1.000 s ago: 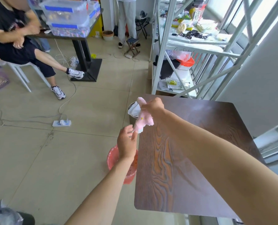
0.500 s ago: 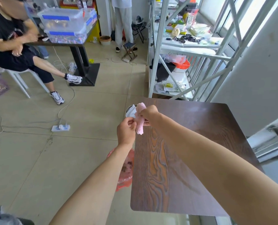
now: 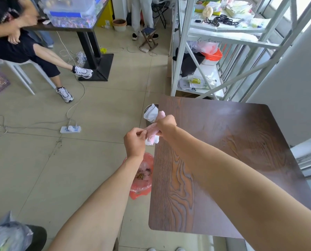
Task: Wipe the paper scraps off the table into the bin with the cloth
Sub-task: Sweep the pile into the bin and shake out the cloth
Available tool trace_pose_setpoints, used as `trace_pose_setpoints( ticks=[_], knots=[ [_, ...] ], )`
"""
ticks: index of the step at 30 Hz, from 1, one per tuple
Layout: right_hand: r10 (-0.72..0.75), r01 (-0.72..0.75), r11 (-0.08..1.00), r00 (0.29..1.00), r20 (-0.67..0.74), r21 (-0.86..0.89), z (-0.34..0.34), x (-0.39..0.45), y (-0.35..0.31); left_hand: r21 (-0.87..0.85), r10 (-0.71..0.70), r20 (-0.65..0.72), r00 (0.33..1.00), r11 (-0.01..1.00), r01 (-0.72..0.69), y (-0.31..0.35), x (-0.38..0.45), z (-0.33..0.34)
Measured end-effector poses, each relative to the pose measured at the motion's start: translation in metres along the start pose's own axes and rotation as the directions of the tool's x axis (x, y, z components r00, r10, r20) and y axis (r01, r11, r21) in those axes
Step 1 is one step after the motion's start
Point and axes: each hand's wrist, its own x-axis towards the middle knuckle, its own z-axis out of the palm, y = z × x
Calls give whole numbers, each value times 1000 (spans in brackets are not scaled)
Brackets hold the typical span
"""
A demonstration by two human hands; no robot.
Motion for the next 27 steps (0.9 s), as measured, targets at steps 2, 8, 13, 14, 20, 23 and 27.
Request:
trace_pose_setpoints(
  ticks=[2, 8, 13, 14, 20, 23, 27],
  knots=[
    [-45, 43, 997, 999, -29, -56, 2, -8, 0, -45, -69, -13, 998, 997, 68, -16, 4, -2],
    [-112, 88, 957, 991, -72, -275, 6, -1, -1, 57, -227, -35, 973, 972, 228, -57, 16, -11],
    [-195, 153, 910, 978, -72, -385, 14, 9, 3, 291, -325, 46, 944, 909, 299, -70, 34, -7],
    [-205, 160, 907, 976, -75, -390, 14, 11, 3, 326, -331, 64, 941, 899, 294, -72, 37, -5],
    [-255, 196, 890, 962, -94, -412, 12, 22, 5, 429, -384, 78, 920, 846, 317, -89, 52, 10],
    [-259, 199, 884, 962, -88, -423, 10, 26, 5, 461, -361, 76, 930, 839, 288, -89, 55, 15],
    [-248, 192, 886, 965, -82, -423, 10, 27, 5, 468, -357, 89, 930, 839, 277, -91, 55, 19]
  ],
)
